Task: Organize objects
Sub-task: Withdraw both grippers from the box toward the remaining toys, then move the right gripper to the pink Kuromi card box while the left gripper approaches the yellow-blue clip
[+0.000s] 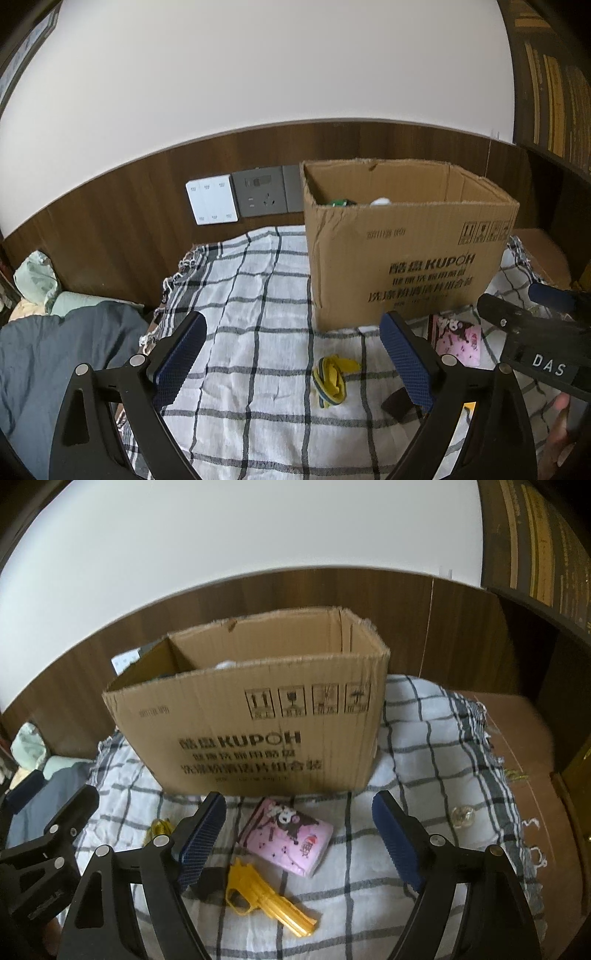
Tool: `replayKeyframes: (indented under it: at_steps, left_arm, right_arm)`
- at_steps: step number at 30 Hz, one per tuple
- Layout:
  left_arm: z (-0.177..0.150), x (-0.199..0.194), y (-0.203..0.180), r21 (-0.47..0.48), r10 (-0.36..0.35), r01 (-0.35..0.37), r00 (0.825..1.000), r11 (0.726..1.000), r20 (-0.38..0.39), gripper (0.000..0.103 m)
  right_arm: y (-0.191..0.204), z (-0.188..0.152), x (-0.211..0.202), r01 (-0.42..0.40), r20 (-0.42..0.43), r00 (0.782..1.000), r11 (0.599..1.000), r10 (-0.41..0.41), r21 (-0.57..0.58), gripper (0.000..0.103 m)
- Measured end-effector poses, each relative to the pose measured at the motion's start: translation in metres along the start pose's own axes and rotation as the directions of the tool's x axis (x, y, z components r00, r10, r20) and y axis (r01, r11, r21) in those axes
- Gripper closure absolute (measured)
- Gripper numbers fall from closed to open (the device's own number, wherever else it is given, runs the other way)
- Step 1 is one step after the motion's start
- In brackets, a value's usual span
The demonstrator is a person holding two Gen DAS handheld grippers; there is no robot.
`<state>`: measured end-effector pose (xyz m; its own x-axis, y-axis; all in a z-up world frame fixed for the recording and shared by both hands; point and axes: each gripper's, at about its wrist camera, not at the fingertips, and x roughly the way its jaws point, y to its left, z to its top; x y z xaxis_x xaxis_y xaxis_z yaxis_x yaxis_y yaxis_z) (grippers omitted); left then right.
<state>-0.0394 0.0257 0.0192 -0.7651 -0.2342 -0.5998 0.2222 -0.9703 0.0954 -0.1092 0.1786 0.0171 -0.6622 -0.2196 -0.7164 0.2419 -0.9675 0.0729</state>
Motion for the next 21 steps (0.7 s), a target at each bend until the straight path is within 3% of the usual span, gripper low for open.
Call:
replayKeyframes:
  at_steps: [21]
  left_arm:
    - [-0.022, 0.035, 0.008, -0.01, -0.014, 0.013, 0.996, 1.0, -0.086, 0.007]
  right_arm:
    - [0.005, -0.022, 0.06, 0.064, -0.139, 0.988, 0.998, -0.062, 0.009, 0.012]
